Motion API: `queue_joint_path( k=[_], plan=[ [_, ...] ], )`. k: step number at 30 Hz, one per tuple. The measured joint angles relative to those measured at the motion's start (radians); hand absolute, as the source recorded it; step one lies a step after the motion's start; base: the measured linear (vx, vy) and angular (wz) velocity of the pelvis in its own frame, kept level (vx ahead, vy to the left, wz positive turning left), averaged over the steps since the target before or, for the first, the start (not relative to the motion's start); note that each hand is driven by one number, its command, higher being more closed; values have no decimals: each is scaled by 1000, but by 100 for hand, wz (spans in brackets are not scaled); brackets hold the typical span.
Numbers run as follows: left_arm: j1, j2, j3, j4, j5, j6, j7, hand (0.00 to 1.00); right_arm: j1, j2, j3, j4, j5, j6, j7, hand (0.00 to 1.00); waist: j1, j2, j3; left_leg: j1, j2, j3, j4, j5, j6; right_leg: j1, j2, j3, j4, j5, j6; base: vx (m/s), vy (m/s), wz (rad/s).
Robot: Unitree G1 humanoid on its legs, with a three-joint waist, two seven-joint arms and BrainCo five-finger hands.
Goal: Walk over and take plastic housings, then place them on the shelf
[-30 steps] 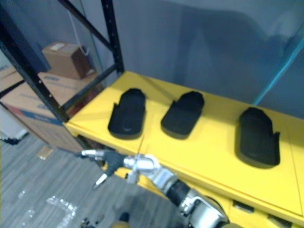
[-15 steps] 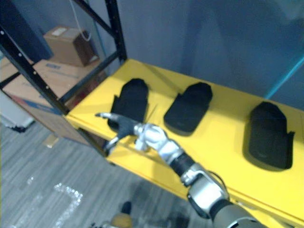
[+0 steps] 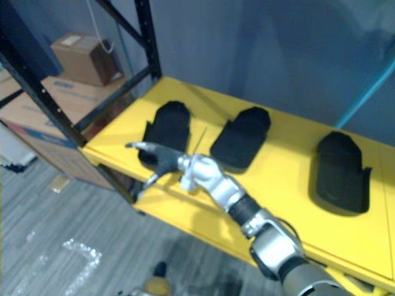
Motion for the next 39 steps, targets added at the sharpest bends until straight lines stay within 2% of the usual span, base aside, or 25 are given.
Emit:
queue_joint_path(
  k=[5,10,13,19,25,32,35,39],
  plan=[
    [3,8,0,4,0,4,0,0,-5,-119,-8,-104,6,17,93,0,-20,-6,2,14,1,25,-1,1,-1,-2,1,22,0,0,0,7,-13,-10],
    [3,17,-2,8,-30,27,0,0,-3,-192,-2,-150,97,47,164,0,-28,-13,0,15,12,35,-1,2,-3,-8,10,32,0,0,-1,-14,-19,-6],
    [3,21,-3,18,-31,28,0,0,12,-206,32,-200,155,71,223,0,-26,-26,-3,15,12,52,-1,2,-3,-20,9,46,5,1,-2,-11,-10,-11],
    [2,54,-33,25,-37,30,0,0,56,-217,72,-234,182,98,310,0,-25,-50,-7,13,11,52,-2,2,-3,-22,8,46,6,0,-2,0,0,0],
    [2,57,-35,28,-38,38,0,0,83,-245,119,-299,201,133,371,0,-25,-53,-10,1,12,52,-2,4,-4,-39,7,49,17,-1,-3,0,0,0],
    [0,58,-39,33,-38,38,0,0,127,-236,170,-312,197,161,368,0,-22,-54,-10,1,11,49,-1,5,-3,-40,5,48,22,-3,-6,0,0,0],
    [0,59,-39,33,-39,38,0,0,143,-221,170,-301,171,156,331,0,-22,-54,-10,-2,12,49,-1,6,-2,-51,3,50,37,-8,-11,0,0,0],
    [-1,58,-40,33,-41,38,1,0,143,-178,166,-211,86,119,268,0,-21,-53,-9,-2,12,47,-1,8,-2,-53,1,49,45,-12,-11,0,0,0]
  ],
)
